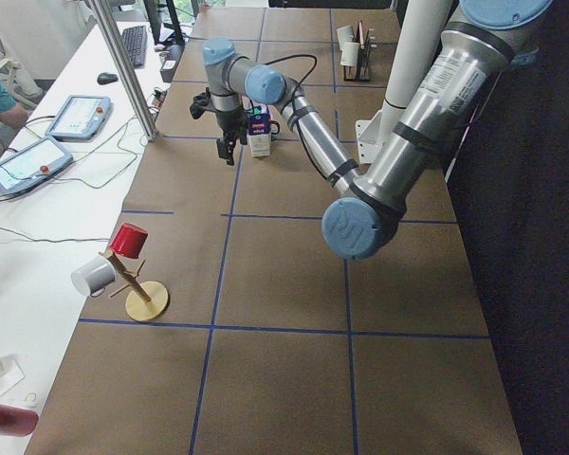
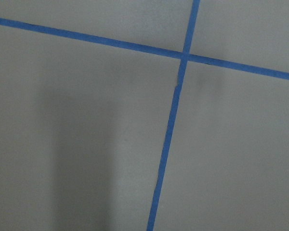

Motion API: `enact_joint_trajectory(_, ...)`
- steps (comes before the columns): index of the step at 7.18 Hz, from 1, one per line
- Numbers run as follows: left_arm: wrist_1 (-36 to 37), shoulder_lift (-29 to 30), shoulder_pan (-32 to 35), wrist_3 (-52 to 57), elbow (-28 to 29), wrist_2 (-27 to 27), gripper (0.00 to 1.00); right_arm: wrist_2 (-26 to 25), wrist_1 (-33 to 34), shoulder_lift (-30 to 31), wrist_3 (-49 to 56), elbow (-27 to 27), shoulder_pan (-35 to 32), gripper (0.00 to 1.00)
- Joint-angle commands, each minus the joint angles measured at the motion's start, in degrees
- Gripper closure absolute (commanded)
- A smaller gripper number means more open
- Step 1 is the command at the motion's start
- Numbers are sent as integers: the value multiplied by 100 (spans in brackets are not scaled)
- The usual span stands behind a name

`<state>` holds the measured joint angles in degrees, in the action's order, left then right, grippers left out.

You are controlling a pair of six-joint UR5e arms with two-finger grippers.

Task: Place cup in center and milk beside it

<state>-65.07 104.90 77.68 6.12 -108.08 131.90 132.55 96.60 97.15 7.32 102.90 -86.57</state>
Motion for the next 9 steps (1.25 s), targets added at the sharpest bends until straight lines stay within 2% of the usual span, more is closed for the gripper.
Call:
enact_joint_trajectory(1, -180, -1011, 878, 679, 277, 301, 0, 8, 0, 181, -19, -16, -236, 0)
enact_joint_trajectory(3, -1038, -1908, 1021, 688, 365, 310, 0, 8, 0, 182, -46, 2, -246, 0)
enact_joint_trajectory(4, -1130, -2147, 1048, 671, 392, 310, 0, 17, 0, 182, -55, 2, -246, 0)
enact_joint_trajectory(9, -1157, -2220, 1048, 706, 559, 310, 0, 8, 0, 199, -81, 2, -246, 0)
